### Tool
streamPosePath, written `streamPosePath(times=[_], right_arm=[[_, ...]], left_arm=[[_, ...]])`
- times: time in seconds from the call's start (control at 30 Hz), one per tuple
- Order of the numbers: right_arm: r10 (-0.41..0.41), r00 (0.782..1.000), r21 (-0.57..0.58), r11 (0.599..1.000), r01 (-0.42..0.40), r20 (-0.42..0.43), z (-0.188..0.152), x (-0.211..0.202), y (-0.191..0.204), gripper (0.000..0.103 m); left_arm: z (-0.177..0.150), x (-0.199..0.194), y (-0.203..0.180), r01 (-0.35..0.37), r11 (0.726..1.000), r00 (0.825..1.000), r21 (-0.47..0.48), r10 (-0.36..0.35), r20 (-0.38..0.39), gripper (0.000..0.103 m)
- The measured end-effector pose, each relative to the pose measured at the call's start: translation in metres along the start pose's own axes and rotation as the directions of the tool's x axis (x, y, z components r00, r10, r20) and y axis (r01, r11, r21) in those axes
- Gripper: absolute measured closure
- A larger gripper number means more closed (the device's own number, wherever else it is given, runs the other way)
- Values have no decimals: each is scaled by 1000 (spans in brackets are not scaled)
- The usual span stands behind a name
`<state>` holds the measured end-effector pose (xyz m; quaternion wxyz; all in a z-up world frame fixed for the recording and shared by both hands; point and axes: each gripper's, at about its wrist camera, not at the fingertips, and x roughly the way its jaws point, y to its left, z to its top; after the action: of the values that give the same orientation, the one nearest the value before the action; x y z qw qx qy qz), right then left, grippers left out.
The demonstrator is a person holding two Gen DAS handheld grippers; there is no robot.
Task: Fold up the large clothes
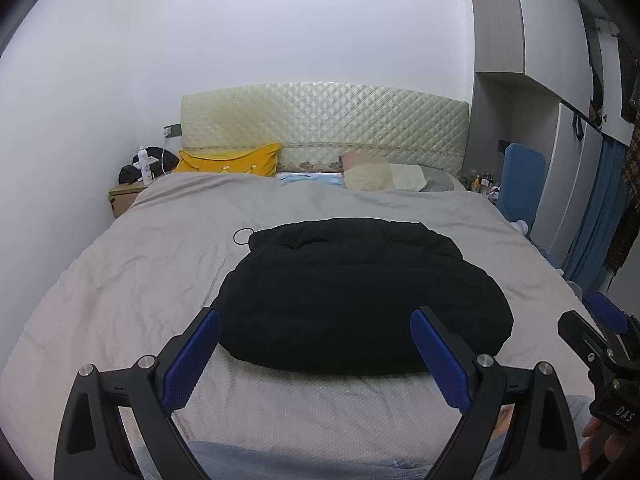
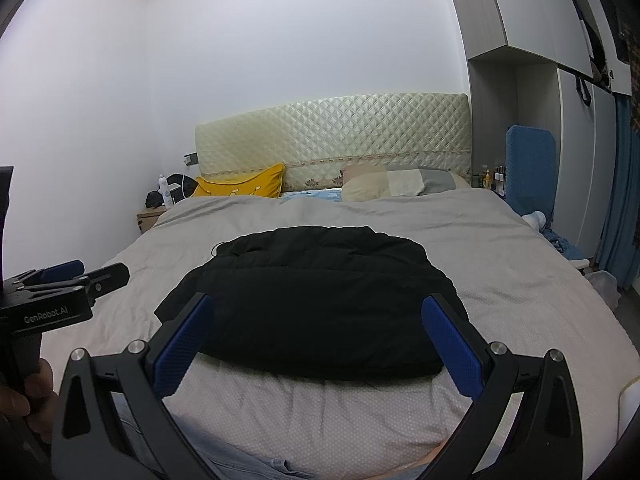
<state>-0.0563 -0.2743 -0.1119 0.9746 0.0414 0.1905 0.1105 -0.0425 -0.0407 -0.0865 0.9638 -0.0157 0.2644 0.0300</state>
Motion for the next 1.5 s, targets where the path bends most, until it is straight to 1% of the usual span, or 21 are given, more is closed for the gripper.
streamPosePath(times=[0.2, 0.5, 0.87, 1.03, 1.1, 1.5], right_arm=[[-1, 1000, 1, 1000, 1, 1, 1, -2, -1, 0], [-25, 999, 5, 1000, 25, 30, 0, -8, -1, 0], [-19, 1000, -2, 1000, 19, 18, 2, -5, 0, 0], [-31, 999, -8, 999, 31, 13, 3, -4, 1, 0], [-24, 1000, -3, 1000, 24, 10, 3, -4, 0, 0], [-29, 999, -11, 1000, 29, 14, 3, -6, 0, 0]], left_arm=[[-2, -5, -2, 1, 1000, 1000, 1, -1, 9, 7], [-3, -7, -1, 10, 1000, 1000, 8, -10, 7, 7], [-1, -5, 6, 0, 1000, 1000, -6, 0, 4, 7], [-3, -8, 3, 16, 1000, 1000, -2, -16, 4, 7], [-3, -9, 2, 25, 1000, 1000, 7, -25, 5, 7], [-3, -9, 4, 17, 1000, 1000, 5, -17, 2, 7]])
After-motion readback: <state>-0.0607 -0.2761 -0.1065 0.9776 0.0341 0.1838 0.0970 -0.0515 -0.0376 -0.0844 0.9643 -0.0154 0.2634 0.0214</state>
